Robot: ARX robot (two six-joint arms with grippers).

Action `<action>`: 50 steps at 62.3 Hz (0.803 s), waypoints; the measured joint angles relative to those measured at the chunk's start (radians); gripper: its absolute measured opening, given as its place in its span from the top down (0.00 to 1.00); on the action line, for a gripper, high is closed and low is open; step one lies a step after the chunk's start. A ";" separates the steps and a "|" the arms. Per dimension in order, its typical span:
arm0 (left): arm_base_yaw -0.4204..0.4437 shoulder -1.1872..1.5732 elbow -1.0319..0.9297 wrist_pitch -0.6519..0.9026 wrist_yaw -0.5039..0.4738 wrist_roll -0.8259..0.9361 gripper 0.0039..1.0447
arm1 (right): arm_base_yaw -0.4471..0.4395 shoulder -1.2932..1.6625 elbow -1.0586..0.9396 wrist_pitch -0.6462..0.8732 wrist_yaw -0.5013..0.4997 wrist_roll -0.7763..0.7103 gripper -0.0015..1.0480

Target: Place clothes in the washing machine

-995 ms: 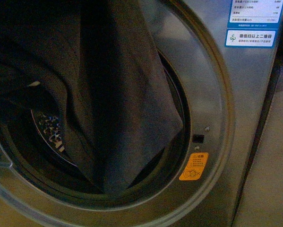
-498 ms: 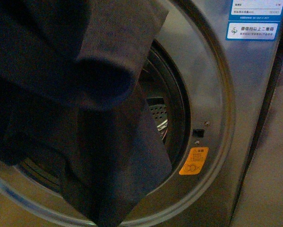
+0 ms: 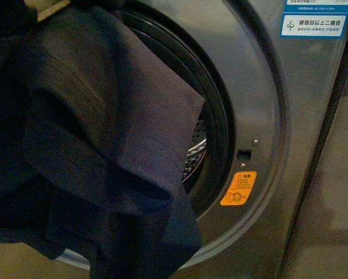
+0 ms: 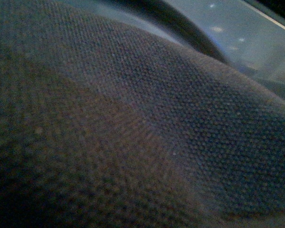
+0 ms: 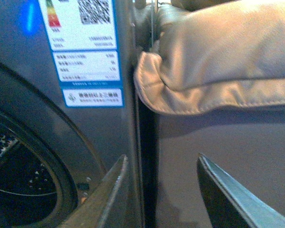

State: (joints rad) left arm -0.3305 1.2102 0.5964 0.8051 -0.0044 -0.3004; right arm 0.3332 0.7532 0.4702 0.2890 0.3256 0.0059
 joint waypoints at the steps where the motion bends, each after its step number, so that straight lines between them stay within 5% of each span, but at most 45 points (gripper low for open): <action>1: 0.000 0.005 -0.001 0.003 0.000 0.000 0.88 | -0.005 -0.006 -0.010 0.002 -0.007 0.000 0.69; 13: -0.006 0.104 -0.019 0.056 -0.004 -0.008 0.88 | -0.092 -0.105 -0.152 0.035 -0.095 -0.003 0.98; 43: 0.024 0.361 0.032 0.165 0.002 -0.013 0.88 | -0.222 -0.283 -0.330 0.040 -0.217 -0.005 0.98; 50: 0.031 0.431 0.079 0.169 0.005 -0.010 0.88 | -0.299 -0.321 -0.355 0.025 -0.316 -0.005 0.98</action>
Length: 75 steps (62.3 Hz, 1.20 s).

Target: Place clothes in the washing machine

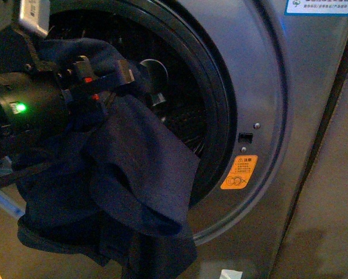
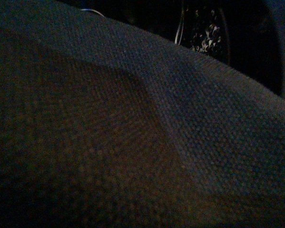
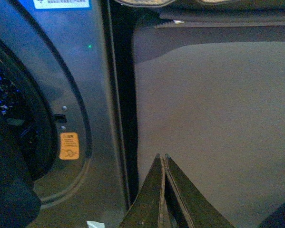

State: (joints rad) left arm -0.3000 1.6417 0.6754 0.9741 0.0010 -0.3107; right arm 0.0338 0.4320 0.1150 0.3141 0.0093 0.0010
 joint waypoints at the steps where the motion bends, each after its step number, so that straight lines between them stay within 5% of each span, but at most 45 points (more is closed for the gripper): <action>1: 0.001 0.016 0.010 0.001 0.000 0.001 0.88 | -0.009 -0.006 -0.003 -0.002 -0.003 0.000 0.98; 58: 0.021 0.532 0.507 -0.130 -0.079 0.128 0.88 | -0.032 -0.246 -0.111 -0.124 -0.008 0.000 0.98; 67: 0.015 0.592 0.633 -0.196 -0.092 0.159 0.88 | -0.032 -0.399 -0.110 -0.304 -0.008 0.000 0.98; 75: 0.005 0.638 0.731 -0.252 -0.100 0.185 0.89 | -0.032 -0.426 -0.110 -0.312 -0.008 0.000 0.98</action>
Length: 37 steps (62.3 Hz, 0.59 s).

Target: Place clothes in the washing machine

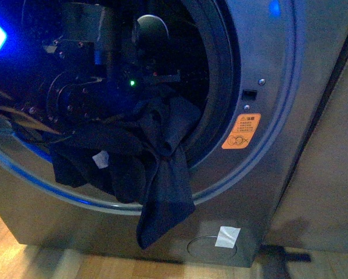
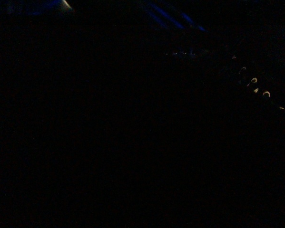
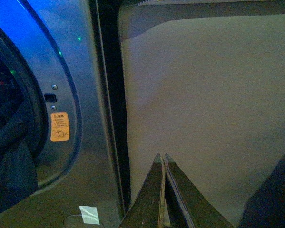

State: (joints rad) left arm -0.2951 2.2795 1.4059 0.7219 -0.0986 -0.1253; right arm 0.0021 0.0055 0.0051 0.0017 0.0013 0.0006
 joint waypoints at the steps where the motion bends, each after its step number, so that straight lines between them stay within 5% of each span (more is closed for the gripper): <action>1: -0.001 0.006 0.014 -0.010 -0.001 0.004 0.89 | 0.000 0.000 0.000 0.000 0.000 0.000 0.98; 37: 0.023 0.209 0.459 -0.268 -0.050 0.099 0.89 | 0.000 -0.001 0.000 -0.001 0.000 0.000 0.98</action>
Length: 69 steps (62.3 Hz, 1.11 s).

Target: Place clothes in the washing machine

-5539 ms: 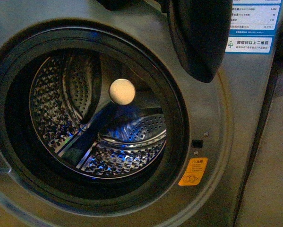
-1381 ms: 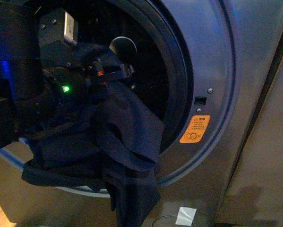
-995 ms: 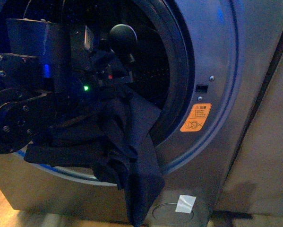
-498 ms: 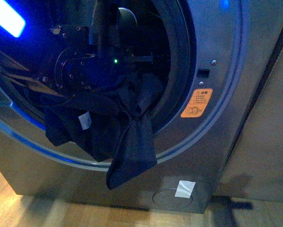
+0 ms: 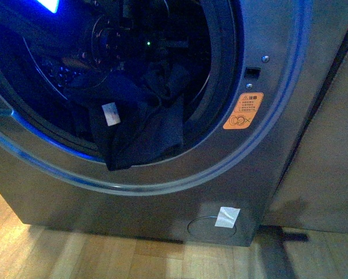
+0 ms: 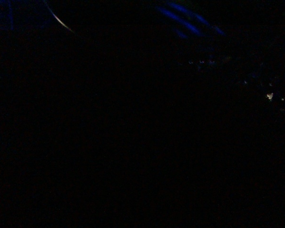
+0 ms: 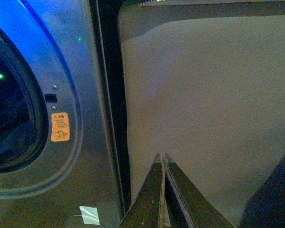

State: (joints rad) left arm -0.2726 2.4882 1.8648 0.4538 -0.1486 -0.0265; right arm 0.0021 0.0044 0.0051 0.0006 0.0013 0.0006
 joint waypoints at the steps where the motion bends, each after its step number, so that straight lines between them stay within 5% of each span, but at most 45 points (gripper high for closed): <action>1: 0.003 0.007 0.018 -0.010 -0.003 0.005 0.89 | 0.000 0.000 0.000 0.000 0.000 0.000 0.98; 21: 0.045 0.104 0.256 -0.142 -0.034 0.027 0.89 | 0.000 0.000 0.000 0.000 0.000 0.000 0.98; 52: 0.064 0.102 0.041 -0.147 -0.016 0.084 0.89 | 0.000 0.000 0.000 0.000 0.000 0.000 0.98; 69: 0.089 0.042 -0.095 -0.089 0.010 0.086 0.49 | 0.000 0.000 0.000 0.000 0.000 0.000 0.98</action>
State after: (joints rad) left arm -0.1837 2.5298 1.7702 0.3649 -0.1387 0.0597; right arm 0.0021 0.0044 0.0051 0.0006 0.0013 0.0006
